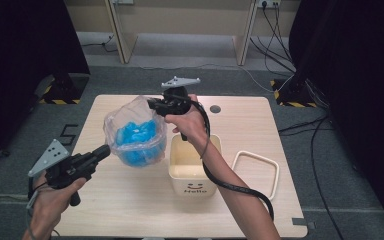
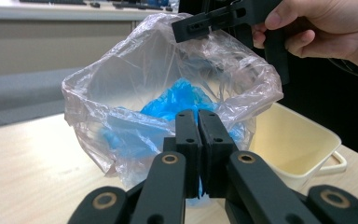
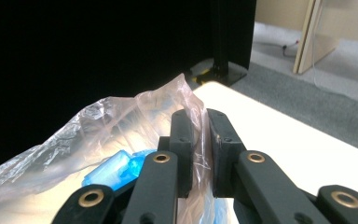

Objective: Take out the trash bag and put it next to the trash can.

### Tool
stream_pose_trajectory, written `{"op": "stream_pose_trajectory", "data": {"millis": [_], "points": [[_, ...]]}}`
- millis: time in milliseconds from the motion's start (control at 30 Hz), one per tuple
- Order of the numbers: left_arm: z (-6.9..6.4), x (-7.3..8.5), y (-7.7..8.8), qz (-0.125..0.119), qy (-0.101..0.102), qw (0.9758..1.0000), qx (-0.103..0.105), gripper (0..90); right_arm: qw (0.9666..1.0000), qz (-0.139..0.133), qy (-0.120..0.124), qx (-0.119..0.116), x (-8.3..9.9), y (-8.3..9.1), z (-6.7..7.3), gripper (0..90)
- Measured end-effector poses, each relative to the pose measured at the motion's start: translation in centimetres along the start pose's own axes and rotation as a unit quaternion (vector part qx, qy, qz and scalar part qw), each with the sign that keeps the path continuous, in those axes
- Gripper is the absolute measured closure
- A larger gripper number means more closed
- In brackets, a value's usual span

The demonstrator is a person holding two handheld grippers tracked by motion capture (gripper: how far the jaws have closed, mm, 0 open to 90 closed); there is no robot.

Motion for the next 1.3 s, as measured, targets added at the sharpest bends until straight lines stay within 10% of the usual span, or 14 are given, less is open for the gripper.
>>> {"op": "stream_pose_trajectory", "data": {"millis": [633, 967, 1300], "points": [[2.5, 5.3, -0.5, 0.039, 0.026, 0.9982, -0.038, 86.5, 0.9969, 0.078, 0.012, 0.003, 4.5, -5.5, 1.1, 81.7], [1.7, 6.5, -1.8, 0.047, 0.033, 0.9981, -0.021, 83.0, 0.9957, 0.090, 0.010, 0.020, 4.9, -6.1, 0.4, 79.7], [-0.4, 6.8, -4.0, 0.065, 0.018, 0.9977, 0.007, 62.8, 0.9944, 0.098, -0.014, 0.038, 4.8, -6.0, -0.6, 50.7]]}}
Point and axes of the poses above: each handheld gripper's, and its own axes: y roughly backward along the jaws, x roughly out of its underside, z roughly to its left, the point moved 6 cm from there along -y, roughly forward along the jaws, and after that the axes turned 7 degrees about x, right-handed, at the moved point
